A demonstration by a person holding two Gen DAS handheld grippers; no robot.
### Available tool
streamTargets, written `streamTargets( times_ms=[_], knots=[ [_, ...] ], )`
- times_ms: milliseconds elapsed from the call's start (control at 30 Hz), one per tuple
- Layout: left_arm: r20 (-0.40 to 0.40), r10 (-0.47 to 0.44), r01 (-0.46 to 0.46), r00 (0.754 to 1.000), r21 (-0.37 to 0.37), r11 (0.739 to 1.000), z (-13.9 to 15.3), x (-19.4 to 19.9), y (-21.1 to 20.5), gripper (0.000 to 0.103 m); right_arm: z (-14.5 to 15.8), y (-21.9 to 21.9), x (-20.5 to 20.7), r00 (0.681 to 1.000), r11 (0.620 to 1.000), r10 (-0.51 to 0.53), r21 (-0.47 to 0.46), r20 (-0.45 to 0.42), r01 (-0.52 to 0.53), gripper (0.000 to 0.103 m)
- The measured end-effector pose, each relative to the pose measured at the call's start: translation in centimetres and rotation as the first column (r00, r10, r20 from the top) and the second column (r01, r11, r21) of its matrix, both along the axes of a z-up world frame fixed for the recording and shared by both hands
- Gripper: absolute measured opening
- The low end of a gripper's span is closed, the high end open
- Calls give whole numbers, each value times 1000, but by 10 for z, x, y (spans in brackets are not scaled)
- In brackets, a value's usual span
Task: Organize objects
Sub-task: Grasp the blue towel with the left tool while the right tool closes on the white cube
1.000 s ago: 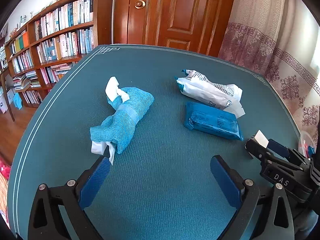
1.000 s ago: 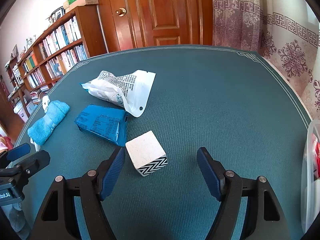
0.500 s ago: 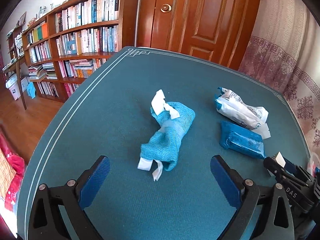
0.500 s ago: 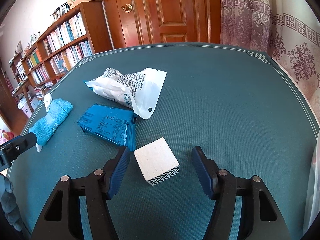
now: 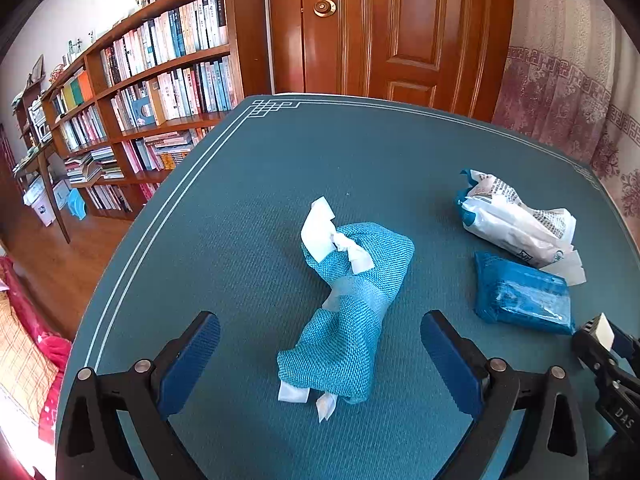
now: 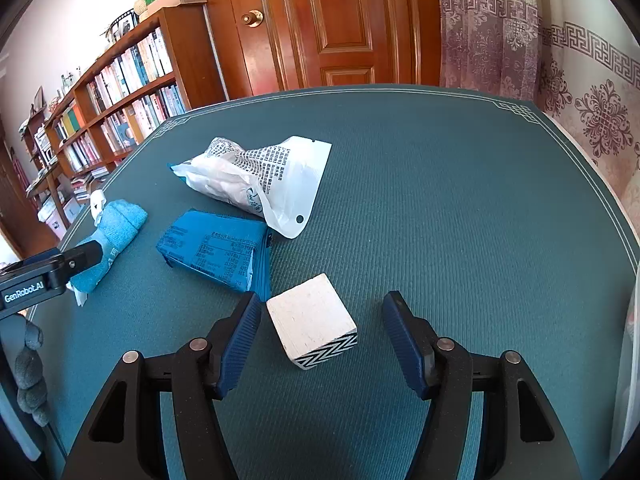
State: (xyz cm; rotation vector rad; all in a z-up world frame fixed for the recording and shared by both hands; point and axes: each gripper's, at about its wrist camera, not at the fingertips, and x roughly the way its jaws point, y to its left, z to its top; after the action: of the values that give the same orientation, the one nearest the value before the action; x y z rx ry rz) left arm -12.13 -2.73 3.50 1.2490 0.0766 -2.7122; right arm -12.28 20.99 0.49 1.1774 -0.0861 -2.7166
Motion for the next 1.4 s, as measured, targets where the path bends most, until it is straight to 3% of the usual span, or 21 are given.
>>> streamTargets(
  times_ms=[200, 300, 367, 600, 767, 1400],
  knots=[
    [16, 12, -12, 1000, -1, 1000, -6, -12, -2, 102, 0, 1, -1, 1000, 1000, 0, -4, 0, 0, 65],
    [23, 5, -5, 1000, -2, 1000, -9, -16, -1, 97, 0, 1, 0, 1000, 1000, 0, -5, 0, 0, 65],
    [39, -4, 4, 999, -2, 1000, -13, -18, 1, 85, 0, 1, 0, 1000, 1000, 0, -4, 0, 0, 65],
    [24, -48, 48, 999, 8, 999, -15, -16, 7, 66, 0, 1, -1, 1000, 1000, 0, -2, 0, 0, 65],
    [4, -94, 94, 996, -25, 995, -14, -12, 19, 45, 0, 1, -1, 1000, 1000, 0, -1, 0, 0, 65],
    [-34, -171, 170, 985, -24, 985, -5, 9, 39, 39, -1, -1, 0, 1000, 1000, -3, 26, -1, 3, 65]
  ],
)
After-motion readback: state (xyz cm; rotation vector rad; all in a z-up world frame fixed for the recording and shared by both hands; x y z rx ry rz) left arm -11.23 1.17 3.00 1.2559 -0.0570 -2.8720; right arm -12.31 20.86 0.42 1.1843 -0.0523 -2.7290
